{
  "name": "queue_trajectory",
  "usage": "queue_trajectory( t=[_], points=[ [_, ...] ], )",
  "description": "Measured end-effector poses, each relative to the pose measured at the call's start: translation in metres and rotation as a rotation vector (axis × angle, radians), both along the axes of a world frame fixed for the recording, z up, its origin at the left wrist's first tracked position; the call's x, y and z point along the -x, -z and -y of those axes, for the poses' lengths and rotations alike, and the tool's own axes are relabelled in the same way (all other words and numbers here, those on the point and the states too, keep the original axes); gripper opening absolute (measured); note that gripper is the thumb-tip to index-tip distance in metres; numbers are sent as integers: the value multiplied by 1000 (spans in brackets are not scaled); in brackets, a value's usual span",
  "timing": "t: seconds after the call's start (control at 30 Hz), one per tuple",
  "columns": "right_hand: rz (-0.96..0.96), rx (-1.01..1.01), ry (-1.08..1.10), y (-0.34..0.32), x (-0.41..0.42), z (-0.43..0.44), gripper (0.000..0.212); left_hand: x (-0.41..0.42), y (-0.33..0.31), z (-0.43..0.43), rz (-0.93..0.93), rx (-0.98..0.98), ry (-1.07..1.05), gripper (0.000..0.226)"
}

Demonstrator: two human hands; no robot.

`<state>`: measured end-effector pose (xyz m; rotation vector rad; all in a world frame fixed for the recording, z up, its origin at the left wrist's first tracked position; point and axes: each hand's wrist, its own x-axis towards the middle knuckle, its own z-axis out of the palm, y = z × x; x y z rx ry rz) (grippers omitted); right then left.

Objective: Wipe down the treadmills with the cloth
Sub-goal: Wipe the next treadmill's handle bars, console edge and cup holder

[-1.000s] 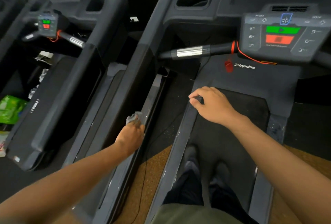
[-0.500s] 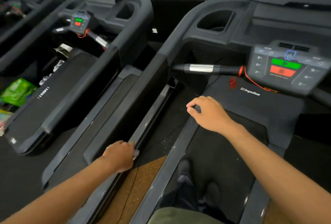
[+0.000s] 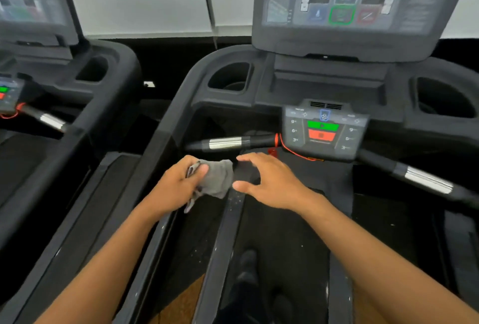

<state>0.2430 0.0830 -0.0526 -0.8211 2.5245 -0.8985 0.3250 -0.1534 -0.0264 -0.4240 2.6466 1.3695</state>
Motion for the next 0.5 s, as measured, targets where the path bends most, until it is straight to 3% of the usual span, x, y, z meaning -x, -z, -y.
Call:
queue_trajectory(
  t=[0.1,0.23,0.27,0.37,0.43,0.5],
  points=[
    [103,57,49,-17,20,0,91,31,-8,-26,77,-407,36,33],
    [345,185,106,-24,50,-9,51,58,-3,-40,208,-890,-19,58],
    [383,190,123,-25,57,-10,50,62,3,-41,229,-964,-15,64],
    [347,14,97,-26,72,-8,57,67,18,-49,331,-1086,-4,79],
    [316,-113,69,-23,79,-6,56,73,27,-52,381,-1059,34,60],
    [315,-115,126,-20,86,-5,56,84,31,-45,356,-1027,27,42]
  ],
)
